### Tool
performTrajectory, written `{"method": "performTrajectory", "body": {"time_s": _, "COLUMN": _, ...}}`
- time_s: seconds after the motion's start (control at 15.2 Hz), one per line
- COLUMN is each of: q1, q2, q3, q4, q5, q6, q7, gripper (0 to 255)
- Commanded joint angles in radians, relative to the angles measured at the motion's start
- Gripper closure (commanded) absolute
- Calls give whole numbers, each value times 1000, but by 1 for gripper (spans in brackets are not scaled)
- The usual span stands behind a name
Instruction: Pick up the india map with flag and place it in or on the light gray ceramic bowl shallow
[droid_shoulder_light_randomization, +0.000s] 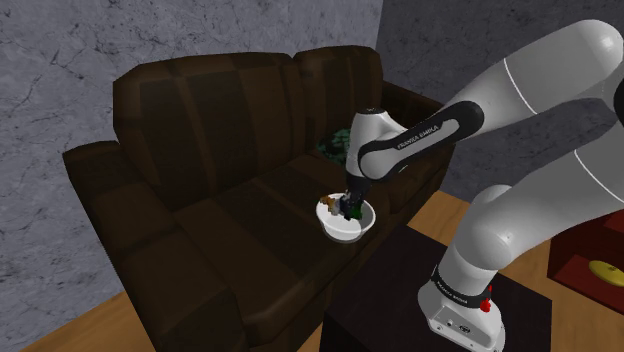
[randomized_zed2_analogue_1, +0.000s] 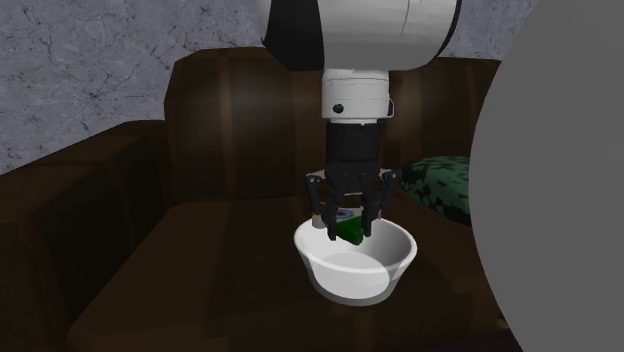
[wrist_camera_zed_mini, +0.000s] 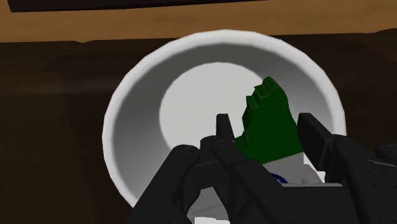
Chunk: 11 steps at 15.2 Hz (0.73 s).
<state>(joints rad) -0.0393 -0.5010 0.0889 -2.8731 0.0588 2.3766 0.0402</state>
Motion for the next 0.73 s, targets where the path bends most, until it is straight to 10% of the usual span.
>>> {"method": "performTrajectory", "body": {"time_s": 0.0, "q1": 0, "q2": 26, "q3": 2, "q4": -9, "q5": 1, "q6": 36, "q7": 1, "gripper": 255}}
{"method": "performTrajectory", "body": {"time_s": 0.59, "q1": 0, "q2": 46, "q3": 3, "q4": -16, "q5": 1, "q6": 64, "q7": 1, "gripper": 255}}
{"method": "performTrajectory", "body": {"time_s": 0.66, "q1": 0, "q2": 46, "q3": 3, "q4": -16, "q5": 1, "q6": 64, "q7": 1, "gripper": 0}}
